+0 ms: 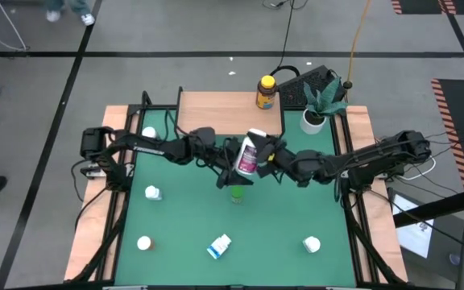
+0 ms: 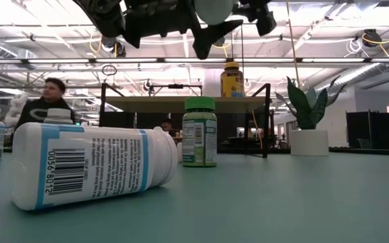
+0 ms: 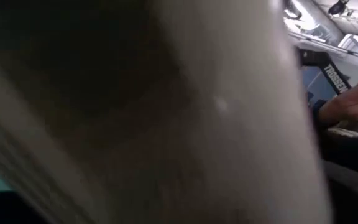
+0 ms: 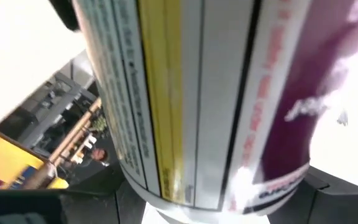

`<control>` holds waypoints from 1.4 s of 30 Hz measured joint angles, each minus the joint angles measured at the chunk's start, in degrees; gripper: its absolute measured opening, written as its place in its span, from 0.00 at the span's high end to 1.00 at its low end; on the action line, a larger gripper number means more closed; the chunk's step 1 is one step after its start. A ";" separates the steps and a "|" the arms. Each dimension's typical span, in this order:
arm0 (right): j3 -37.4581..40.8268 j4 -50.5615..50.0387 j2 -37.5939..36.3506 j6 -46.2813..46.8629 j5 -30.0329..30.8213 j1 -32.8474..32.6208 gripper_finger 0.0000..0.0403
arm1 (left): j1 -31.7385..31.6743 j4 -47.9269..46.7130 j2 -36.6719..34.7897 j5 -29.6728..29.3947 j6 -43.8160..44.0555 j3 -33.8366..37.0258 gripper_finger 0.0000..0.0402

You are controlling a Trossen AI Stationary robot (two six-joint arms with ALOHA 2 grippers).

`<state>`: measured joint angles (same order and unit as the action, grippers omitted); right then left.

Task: Pick and place medicine bottles onto shelf by color
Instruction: Put the purple medicine bottle on the shelf

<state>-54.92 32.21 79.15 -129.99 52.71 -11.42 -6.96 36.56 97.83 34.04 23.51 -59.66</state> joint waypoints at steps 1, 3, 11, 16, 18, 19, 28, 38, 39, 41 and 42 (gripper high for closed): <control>0.00 -2.44 -0.02 0.98 0.06 -0.75 0.41 | 0.01 -0.15 0.06 0.00 0.04 0.00 0.05; 0.01 -5.90 -0.02 2.88 0.13 -2.31 0.41 | -0.16 -0.23 0.08 0.02 -0.06 0.04 0.02; 2.98 1.79 -0.48 0.87 0.53 -4.20 0.41 | -0.05 0.36 -0.05 0.20 -0.03 0.04 0.11; 3.96 2.07 -0.83 1.40 0.78 -4.07 0.40 | -0.07 -0.56 -0.05 -0.03 -0.05 0.04 0.18; 3.98 1.98 -0.83 4.36 0.81 -4.07 0.38 | -0.21 -1.55 -0.05 -0.06 -0.46 0.04 0.21; 3.98 2.10 -0.83 5.86 0.87 -4.07 0.37 | -0.37 -1.91 -0.05 -0.06 -0.81 0.04 0.22; 3.98 2.87 -1.05 21.60 3.02 -4.09 0.29 | -1.47 -2.17 -0.05 -0.24 -4.59 0.04 0.30; 6.48 -1.31 -8.97 64.42 19.06 -5.56 0.27 | -1.51 -2.69 -0.20 -4.54 -17.93 -0.11 0.30; 7.23 -1.29 -10.82 67.93 18.91 -6.04 0.27 | -1.51 -3.32 -0.20 -6.07 -19.99 -0.11 0.30; 8.46 -1.19 -15.26 75.27 17.40 -7.19 0.27 | -1.54 -4.81 -0.20 -9.51 -24.37 -0.11 0.30; 8.84 -1.45 -17.88 79.52 16.07 -7.78 0.27 | -1.50 -5.45 -0.20 -11.28 -26.32 -0.11 0.30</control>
<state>-46.08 30.76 61.27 -50.47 68.78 -19.19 -8.46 31.11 97.62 22.76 -2.81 -59.77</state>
